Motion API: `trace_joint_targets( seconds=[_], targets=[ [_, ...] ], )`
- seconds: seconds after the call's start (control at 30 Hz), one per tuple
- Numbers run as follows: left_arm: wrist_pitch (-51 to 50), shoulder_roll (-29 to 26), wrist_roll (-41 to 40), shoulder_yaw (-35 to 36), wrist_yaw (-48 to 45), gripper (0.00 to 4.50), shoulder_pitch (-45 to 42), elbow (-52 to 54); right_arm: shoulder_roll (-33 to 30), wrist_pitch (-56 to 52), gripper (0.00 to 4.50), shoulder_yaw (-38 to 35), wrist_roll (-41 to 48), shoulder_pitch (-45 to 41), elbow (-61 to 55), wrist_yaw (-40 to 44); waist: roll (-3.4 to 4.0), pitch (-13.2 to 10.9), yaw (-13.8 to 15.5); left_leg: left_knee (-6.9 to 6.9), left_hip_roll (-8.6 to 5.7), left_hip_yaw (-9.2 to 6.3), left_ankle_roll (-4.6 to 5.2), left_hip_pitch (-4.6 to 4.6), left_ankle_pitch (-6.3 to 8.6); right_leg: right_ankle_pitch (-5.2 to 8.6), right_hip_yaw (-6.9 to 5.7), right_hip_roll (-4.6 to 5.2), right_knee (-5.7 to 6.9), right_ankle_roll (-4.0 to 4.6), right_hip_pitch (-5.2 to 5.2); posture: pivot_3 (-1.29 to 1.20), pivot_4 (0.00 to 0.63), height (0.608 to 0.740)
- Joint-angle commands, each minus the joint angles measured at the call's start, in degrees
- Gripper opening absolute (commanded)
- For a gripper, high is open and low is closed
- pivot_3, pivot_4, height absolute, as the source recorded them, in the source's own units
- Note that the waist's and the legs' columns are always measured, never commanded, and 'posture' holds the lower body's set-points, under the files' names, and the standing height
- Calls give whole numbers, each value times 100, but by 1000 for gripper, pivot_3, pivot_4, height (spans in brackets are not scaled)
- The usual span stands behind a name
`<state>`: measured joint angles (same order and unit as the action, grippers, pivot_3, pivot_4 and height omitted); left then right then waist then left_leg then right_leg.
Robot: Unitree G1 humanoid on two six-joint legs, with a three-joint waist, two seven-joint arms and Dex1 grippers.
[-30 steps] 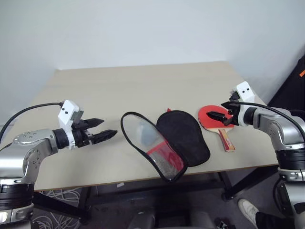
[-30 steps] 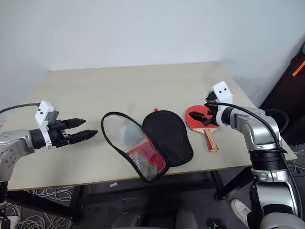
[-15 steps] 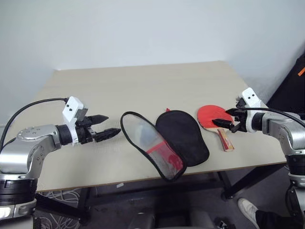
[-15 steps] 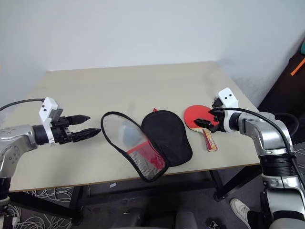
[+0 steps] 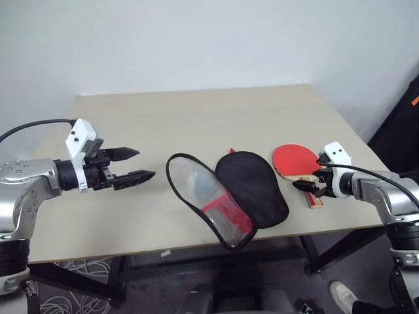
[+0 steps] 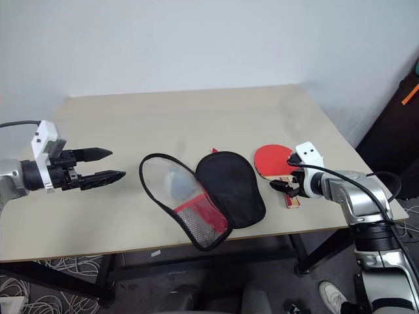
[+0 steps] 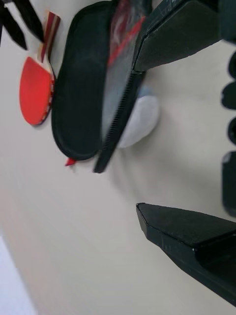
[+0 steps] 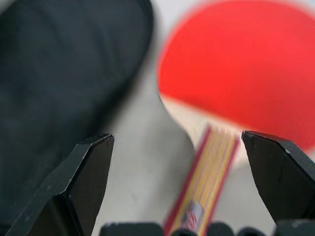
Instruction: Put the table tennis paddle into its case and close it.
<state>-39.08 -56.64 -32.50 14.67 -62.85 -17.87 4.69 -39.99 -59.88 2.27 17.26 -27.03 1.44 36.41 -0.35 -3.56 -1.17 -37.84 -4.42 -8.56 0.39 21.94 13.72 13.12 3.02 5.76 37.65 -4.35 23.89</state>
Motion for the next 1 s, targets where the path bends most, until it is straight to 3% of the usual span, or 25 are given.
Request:
trace_joint_targets(
  seconds=[0.03, 0.3, 0.4, 0.6, 0.7, 1.0],
  targets=[
    [129, -19, -11, -3, -81, 4474, -179, -56, 103, -169, 4500, -195, -198, 62, -125, -484, 0, 0, 0, 0, -1, 0, 0, 0, 0, 0, 0, -2, 0, 0, 1, 0, 0, 698],
    [190, 67, 48, -192, -103, 4474, -348, -187, 666, -272, 4500, -387, -364, 265, 15, -1263, -1, 0, -3, 0, -2, 0, 0, -3, 0, 0, 0, -6, 1, 0, -2, 0, 0, 698],
    [201, 80, 55, -235, -103, 4500, -393, -213, 832, -308, 3936, -472, -350, 264, 53, -1390, -4, 1, -4, 0, -2, -1, 0, -15, 0, 0, -1, -7, 0, 0, -13, 0, 0, 698],
    [223, 76, 70, -250, -119, 4500, -376, -238, 1013, -349, 1862, -615, -367, 180, 168, -1579, -5, 1, -4, 1, -2, -3, 2, -33, 1, 1, -3, -7, -4, -1, -35, 0, 0, 698],
    [215, 92, 65, -249, -96, 4500, -344, -209, 1086, -321, 1121, -706, -393, 88, 275, -1705, -8, 3, -3, -1, -2, -3, 2, -36, 1, 1, -4, -6, -4, -1, -39, 0, 0, 698],
    [195, 157, 77, -249, -58, 4500, -294, -184, 1707, 29, 1124, -1247, -200, -394, -20, -2150, -3, 0, -16, 2, -1, -2, 0, -35, 2, -1, 2, -28, -2, 1, -29, 0, 0, 698]
  ],
)
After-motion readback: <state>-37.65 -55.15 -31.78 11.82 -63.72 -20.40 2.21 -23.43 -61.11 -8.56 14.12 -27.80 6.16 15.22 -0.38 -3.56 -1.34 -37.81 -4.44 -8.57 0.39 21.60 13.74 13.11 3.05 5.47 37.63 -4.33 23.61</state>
